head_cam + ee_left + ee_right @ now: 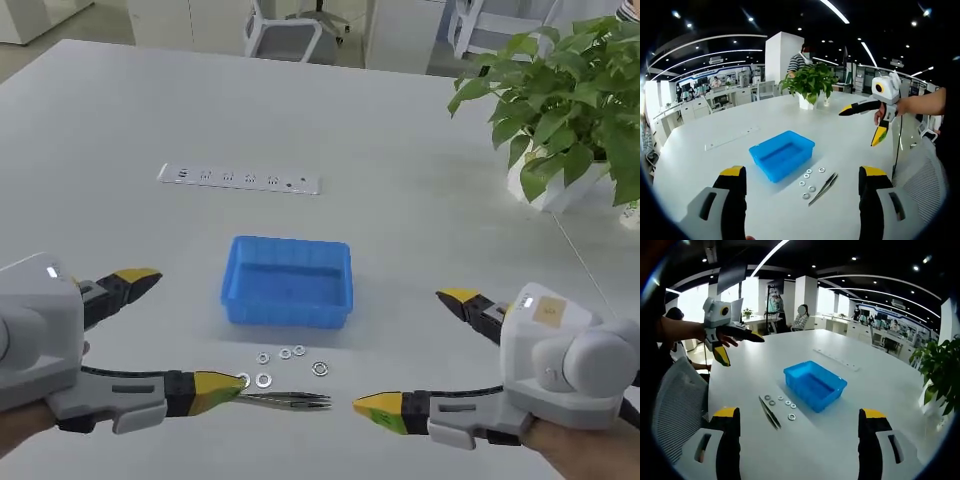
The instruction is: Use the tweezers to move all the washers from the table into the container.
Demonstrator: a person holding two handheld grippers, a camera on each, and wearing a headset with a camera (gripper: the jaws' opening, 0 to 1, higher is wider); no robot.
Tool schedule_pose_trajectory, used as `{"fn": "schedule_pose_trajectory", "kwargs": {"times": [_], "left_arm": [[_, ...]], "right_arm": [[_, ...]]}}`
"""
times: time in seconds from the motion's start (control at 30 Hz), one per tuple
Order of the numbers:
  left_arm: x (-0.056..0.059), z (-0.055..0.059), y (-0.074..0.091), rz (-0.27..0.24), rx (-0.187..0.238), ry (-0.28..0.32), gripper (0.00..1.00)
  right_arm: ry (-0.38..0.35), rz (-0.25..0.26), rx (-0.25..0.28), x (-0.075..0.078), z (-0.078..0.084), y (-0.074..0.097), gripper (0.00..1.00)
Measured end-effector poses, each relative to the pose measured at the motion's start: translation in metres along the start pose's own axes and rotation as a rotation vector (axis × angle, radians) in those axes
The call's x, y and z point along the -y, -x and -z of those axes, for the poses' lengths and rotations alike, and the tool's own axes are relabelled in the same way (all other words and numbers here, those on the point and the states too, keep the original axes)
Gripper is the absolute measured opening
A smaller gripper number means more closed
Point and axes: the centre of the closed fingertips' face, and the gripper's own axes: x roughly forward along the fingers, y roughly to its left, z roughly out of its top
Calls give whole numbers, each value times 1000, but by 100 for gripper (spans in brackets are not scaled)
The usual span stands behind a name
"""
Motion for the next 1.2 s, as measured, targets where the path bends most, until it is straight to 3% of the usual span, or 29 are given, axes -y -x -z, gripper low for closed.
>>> {"fn": "schedule_pose_trajectory", "kwargs": {"times": [0.77,1.2], "left_arm": [[1,0,-3,10,-4,-15,98],[4,6,-8,48,-45,-42,92]], "right_arm": [[7,-4,-1,2,0,1,100],[48,-26,-25,4,3,-3,97]]}}
